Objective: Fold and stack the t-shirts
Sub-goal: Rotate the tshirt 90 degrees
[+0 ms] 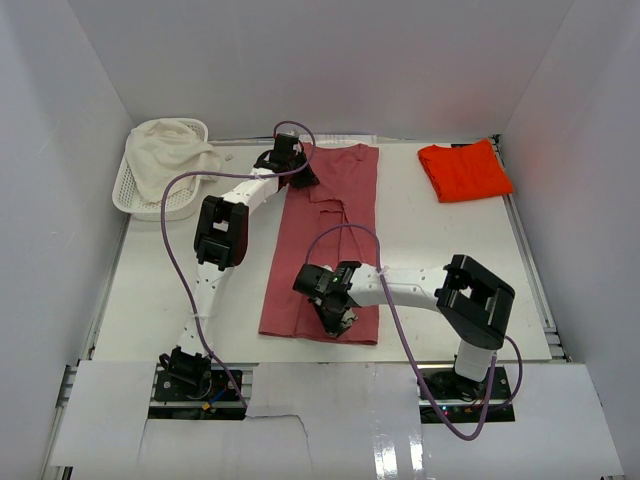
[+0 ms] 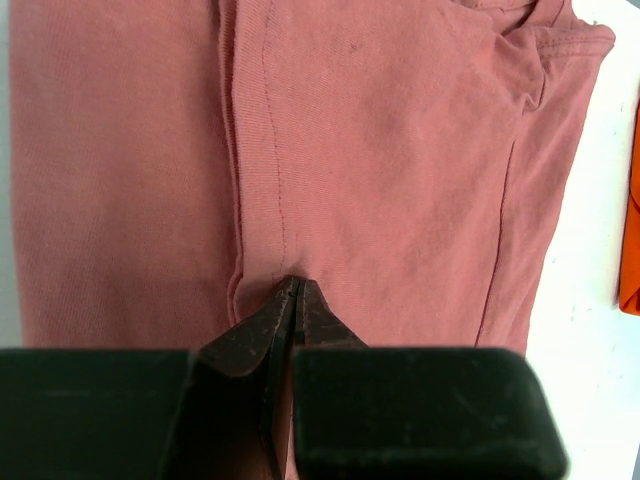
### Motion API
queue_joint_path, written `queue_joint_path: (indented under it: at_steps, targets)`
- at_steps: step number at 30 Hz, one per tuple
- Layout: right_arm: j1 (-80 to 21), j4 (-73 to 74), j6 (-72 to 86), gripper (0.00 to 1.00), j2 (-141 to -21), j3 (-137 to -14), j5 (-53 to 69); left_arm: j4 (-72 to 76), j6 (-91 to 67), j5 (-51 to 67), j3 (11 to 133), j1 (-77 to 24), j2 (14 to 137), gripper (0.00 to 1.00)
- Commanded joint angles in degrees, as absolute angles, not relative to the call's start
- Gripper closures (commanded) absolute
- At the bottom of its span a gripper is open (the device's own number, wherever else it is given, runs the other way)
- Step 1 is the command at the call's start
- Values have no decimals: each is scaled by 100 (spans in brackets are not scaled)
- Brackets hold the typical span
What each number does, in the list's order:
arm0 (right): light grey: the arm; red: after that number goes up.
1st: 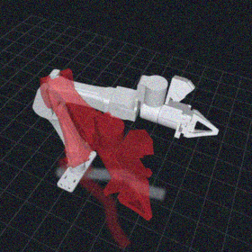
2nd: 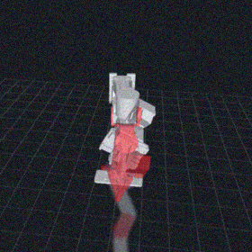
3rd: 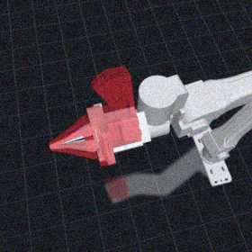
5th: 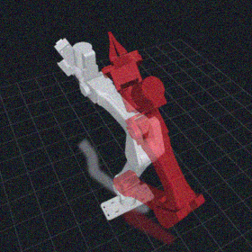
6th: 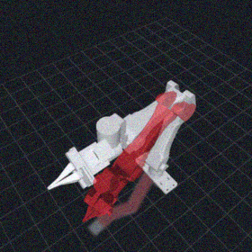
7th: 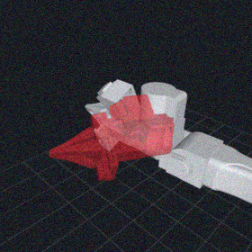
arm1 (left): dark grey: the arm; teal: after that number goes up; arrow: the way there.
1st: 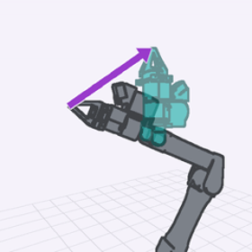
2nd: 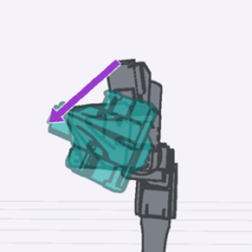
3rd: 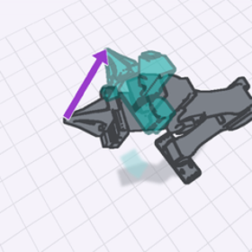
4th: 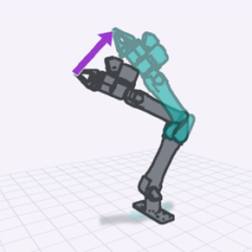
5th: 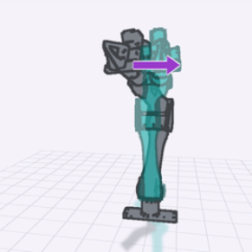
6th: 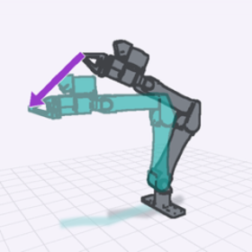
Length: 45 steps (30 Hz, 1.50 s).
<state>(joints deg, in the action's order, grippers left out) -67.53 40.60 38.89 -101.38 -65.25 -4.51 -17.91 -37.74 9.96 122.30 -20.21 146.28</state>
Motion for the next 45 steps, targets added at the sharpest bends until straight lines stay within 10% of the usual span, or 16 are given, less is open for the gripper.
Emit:
queue_joint_path:
  at_steps: [1, 39, 45]
  targets:
    - [-6890, 4254, 4017, 92, -9993, -6688, -281, -1925, -3674, 923, 12234, -1978, 14405, 85]
    - [-7084, 3885, 3955, 92, -10239, -7154, 237, -2013, -3647, 870, 12252, -1978, 14432, 85]
    - [-7084, 3692, 3946, 66, -10091, -7154, 150, -2021, -3656, 870, 12234, -1978, 14414, 85]
